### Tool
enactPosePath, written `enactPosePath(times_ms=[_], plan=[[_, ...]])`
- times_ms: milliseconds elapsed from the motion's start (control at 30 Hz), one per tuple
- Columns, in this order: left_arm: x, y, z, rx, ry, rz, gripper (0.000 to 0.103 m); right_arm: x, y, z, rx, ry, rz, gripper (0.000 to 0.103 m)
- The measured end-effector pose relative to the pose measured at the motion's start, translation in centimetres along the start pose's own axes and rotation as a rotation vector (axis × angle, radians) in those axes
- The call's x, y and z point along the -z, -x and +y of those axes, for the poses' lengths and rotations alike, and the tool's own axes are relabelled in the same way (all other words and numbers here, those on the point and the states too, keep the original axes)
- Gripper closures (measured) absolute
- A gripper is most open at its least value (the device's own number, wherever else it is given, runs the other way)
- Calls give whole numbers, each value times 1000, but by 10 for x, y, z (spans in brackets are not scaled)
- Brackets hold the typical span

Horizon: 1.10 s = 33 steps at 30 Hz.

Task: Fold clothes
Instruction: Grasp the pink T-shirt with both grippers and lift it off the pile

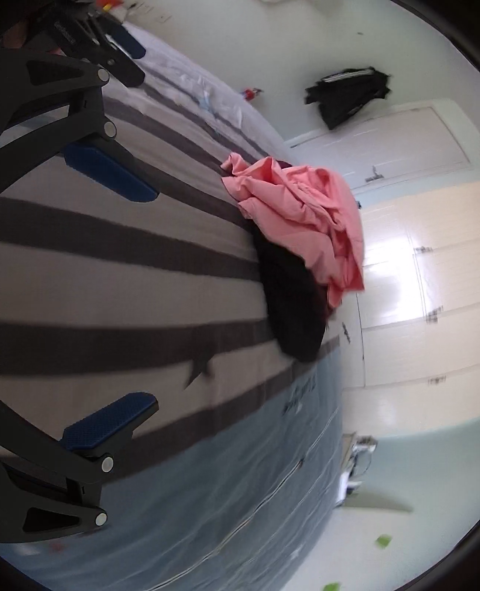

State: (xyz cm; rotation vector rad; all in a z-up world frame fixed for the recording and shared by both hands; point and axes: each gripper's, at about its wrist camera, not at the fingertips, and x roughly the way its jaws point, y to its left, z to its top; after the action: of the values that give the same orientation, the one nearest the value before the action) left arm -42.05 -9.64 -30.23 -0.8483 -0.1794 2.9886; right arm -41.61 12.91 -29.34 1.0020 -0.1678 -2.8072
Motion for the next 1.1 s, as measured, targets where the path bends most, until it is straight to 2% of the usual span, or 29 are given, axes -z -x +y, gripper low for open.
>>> enactPosePath(times_ms=[100, 167, 233, 267, 300, 333, 400, 500, 533, 567, 600, 667, 733, 833, 1033, 1100], plan=[[-45, -55, 12, -5, 36, 17, 6, -42, -51, 19, -21, 15, -3, 2], [-73, -92, 17, -45, 7, 10, 11, -69, -81, 26, -22, -7, 0, 5], [-90, -127, 20, -51, -37, 33, 20, -93, -119, 34, -20, -11, 31, 12], [-98, -147, 23, -59, -48, 63, 32, -100, -135, 36, -14, -5, 49, 16], [-102, -165, 26, -68, -59, 95, 38, -107, -150, 37, -7, 1, 66, 25], [-106, -184, 30, -77, -70, 126, 39, -115, -173, 41, -5, 19, 94, 31], [-108, -206, 32, -75, -95, 153, 39, -123, -197, 45, -4, 33, 121, 36], [-108, -234, 32, -54, -119, 211, 40, -130, -231, 53, -17, 58, 171, 36], [-109, -237, 33, -47, -103, 208, 42, -130, -239, 55, -17, 66, 181, 35], [-110, -239, 34, -43, -93, 209, 53, -130, -244, 56, -15, 68, 186, 35], [-110, -241, 32, -31, -101, 221, 77, -130, -249, 57, -12, 70, 191, 35], [-109, -244, 29, -4, -120, 247, 98, -130, -256, 52, -27, 32, 199, 47], [-107, -236, 23, 12, -158, 238, 99, -129, -253, 46, -29, 17, 191, 76], [-109, -217, 24, 33, -123, 226, 100, -126, -239, 35, -55, 14, 165, 95], [-109, -144, 11, 107, -101, 172, 101, -121, -193, 26, -114, 41, 115, 100], [-107, -116, 6, 133, -84, 165, 101, -118, -161, 15, -134, 38, 81, 100]])
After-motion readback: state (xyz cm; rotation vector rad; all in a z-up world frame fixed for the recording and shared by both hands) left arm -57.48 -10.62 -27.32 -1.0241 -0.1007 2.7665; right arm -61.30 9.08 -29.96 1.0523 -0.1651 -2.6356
